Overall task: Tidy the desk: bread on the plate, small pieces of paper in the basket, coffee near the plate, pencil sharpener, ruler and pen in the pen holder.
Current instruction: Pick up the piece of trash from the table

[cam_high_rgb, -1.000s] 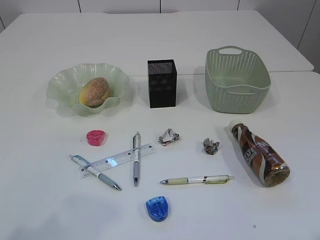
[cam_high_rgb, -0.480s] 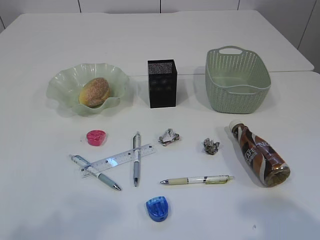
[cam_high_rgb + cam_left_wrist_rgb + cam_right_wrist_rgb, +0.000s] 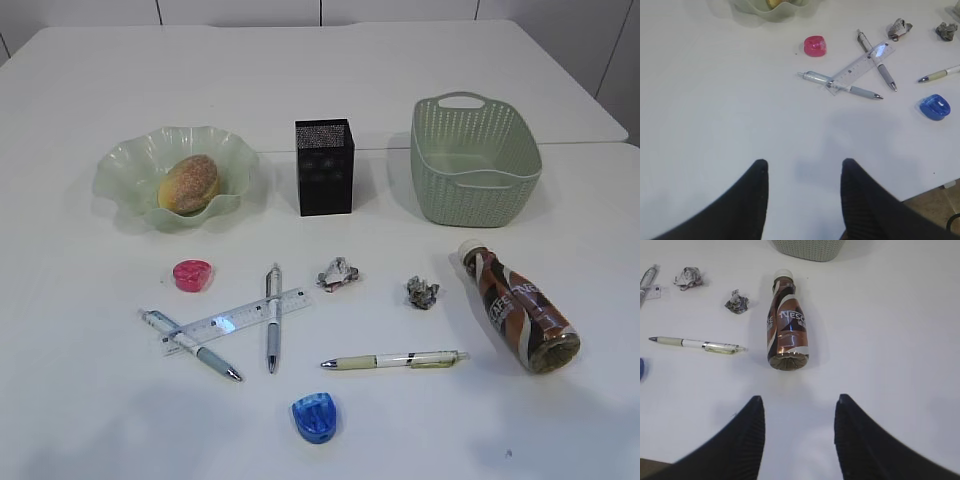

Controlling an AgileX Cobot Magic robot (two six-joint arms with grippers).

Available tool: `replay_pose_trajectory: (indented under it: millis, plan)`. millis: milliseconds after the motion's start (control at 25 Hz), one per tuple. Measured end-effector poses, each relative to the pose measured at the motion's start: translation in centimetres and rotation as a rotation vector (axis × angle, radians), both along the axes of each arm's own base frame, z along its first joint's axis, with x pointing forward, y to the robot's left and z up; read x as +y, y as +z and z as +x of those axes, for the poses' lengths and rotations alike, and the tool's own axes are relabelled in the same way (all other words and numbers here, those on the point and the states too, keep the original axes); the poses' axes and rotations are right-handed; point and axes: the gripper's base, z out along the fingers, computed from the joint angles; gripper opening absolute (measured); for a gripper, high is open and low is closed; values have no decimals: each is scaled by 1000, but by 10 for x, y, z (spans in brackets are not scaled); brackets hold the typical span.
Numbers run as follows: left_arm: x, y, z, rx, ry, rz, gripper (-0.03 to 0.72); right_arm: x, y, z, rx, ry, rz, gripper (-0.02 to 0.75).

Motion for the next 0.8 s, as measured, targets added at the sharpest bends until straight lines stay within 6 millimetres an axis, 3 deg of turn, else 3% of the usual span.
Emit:
replay_pose_trajectory:
  millis: [400,600,680,800]
  plan:
    - [0,1,0,-8,0,-1,330,10,9,49,115,21,59,370]
    - [0,1,0,-8,0,-1,330,18,9,82,200,43,114,275]
    - [0,1,0,-8,0,-1,330,19,8,84,210,50,115,270]
    - [0,1,0,-8,0,-1,330,26,5,104,271,92,159,279]
